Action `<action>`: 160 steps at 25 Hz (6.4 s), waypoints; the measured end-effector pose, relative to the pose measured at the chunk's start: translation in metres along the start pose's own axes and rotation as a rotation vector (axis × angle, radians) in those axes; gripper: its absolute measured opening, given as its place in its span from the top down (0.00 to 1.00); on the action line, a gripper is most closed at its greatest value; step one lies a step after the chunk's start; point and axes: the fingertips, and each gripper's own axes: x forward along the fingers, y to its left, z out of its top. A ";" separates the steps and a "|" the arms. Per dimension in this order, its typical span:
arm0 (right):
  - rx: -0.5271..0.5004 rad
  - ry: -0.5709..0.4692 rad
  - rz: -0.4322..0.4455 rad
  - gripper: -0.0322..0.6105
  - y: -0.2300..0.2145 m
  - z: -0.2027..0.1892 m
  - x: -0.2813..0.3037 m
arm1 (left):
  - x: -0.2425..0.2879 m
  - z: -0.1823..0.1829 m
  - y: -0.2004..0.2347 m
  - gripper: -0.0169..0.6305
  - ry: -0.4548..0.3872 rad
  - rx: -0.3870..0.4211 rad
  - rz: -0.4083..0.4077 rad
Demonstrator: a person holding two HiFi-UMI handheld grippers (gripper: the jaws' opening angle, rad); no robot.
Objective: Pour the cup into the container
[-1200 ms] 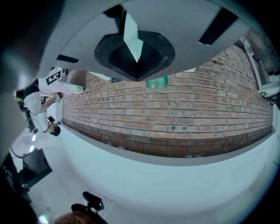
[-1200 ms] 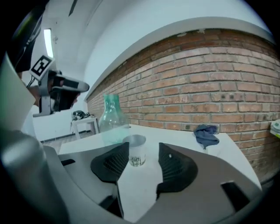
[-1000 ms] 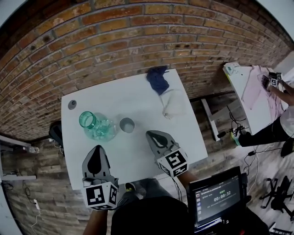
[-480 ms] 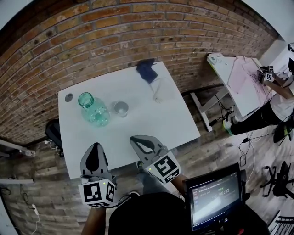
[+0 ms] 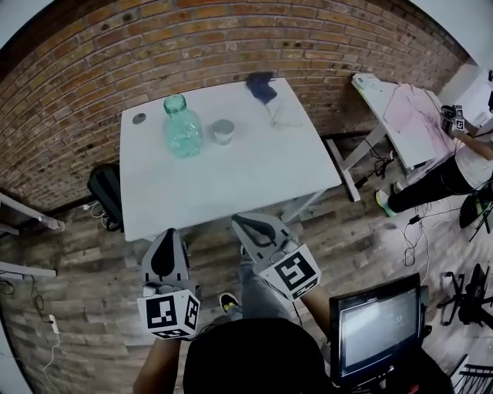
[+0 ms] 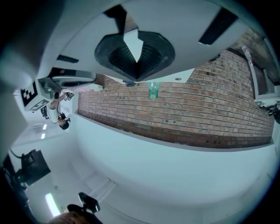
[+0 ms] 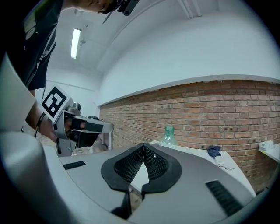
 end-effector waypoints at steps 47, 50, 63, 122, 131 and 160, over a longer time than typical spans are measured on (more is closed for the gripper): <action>-0.012 0.050 0.031 0.95 0.181 -0.021 -0.233 | -0.257 -0.050 -0.132 0.98 0.034 -0.041 -0.037; -0.020 0.064 0.028 0.95 0.212 -0.023 -0.245 | -0.289 -0.061 -0.122 0.98 0.045 -0.047 -0.029; -0.062 0.113 0.056 0.95 0.284 -0.028 -0.292 | -0.368 -0.074 -0.125 0.98 0.043 -0.077 -0.016; 0.061 0.199 -0.017 0.95 0.413 -0.098 -0.519 | -0.566 -0.158 -0.250 0.98 0.141 -0.086 -0.091; 0.038 0.072 -0.038 0.95 0.420 -0.050 -0.564 | -0.608 -0.137 -0.312 0.98 0.068 -0.020 -0.045; -0.037 -0.139 -0.085 0.95 0.492 0.076 -0.620 | -0.709 -0.023 -0.350 0.98 -0.168 0.021 -0.006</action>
